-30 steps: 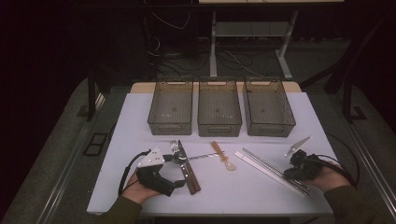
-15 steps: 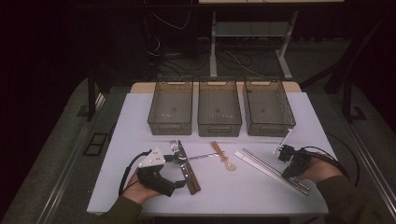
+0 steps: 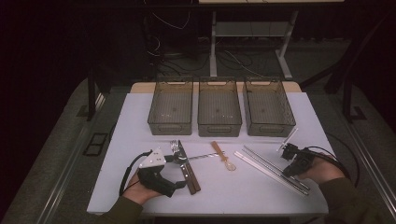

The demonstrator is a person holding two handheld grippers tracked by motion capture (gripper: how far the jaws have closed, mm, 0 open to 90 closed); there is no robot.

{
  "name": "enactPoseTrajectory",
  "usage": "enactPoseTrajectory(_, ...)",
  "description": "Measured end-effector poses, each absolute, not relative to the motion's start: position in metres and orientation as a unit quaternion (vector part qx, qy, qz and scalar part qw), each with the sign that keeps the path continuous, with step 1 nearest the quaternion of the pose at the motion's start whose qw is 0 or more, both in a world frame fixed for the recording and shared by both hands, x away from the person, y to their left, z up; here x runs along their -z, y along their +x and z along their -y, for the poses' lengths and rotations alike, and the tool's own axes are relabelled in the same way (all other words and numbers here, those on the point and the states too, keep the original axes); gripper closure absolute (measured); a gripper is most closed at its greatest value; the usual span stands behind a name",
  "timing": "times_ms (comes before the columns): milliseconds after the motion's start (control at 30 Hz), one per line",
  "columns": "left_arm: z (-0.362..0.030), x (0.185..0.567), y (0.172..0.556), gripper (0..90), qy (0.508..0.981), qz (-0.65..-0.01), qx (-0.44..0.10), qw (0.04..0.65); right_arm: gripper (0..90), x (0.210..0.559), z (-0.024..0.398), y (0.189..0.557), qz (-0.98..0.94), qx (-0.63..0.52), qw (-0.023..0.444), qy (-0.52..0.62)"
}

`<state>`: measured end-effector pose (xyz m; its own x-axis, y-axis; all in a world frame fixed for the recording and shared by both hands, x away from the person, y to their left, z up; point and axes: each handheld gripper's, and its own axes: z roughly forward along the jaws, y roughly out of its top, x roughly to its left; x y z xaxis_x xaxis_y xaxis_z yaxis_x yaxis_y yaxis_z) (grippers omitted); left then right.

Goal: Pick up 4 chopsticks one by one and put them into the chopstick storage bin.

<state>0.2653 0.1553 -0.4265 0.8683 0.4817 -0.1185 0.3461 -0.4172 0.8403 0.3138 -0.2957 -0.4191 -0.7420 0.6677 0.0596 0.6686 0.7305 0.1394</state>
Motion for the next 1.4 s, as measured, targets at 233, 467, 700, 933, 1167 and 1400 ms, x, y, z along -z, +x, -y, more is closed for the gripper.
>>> enactPoseTrajectory(233,-0.156,0.426,0.265,0.0,0.839,-0.247,-0.07,0.481,85.1,0.415,0.305,0.312,0.923,0.121,-0.003,-0.366)
enactPoseTrajectory(467,-0.156,0.428,0.265,0.0,0.839,-0.245,-0.068,0.481,85.1,0.409,0.314,0.309,0.912,0.19,-0.019,-0.363)
enactPoseTrajectory(700,-0.157,0.429,0.264,0.0,0.84,-0.244,-0.066,0.481,85.1,0.405,0.32,0.307,0.888,0.266,-0.034,-0.373)
enactPoseTrajectory(933,-0.161,0.43,0.26,0.0,0.839,-0.245,-0.069,0.48,85.1,0.403,0.323,0.306,0.85,0.353,-0.049,-0.388)
enactPoseTrajectory(1167,-0.16,0.431,0.259,0.0,0.835,-0.247,-0.076,0.486,85.1,0.399,0.321,0.303,0.822,0.409,-0.073,-0.389)
enactPoseTrajectory(1400,-0.159,0.433,0.262,0.0,0.834,-0.249,-0.083,0.485,85.1,0.397,0.315,0.304,0.807,0.439,-0.089,-0.384)
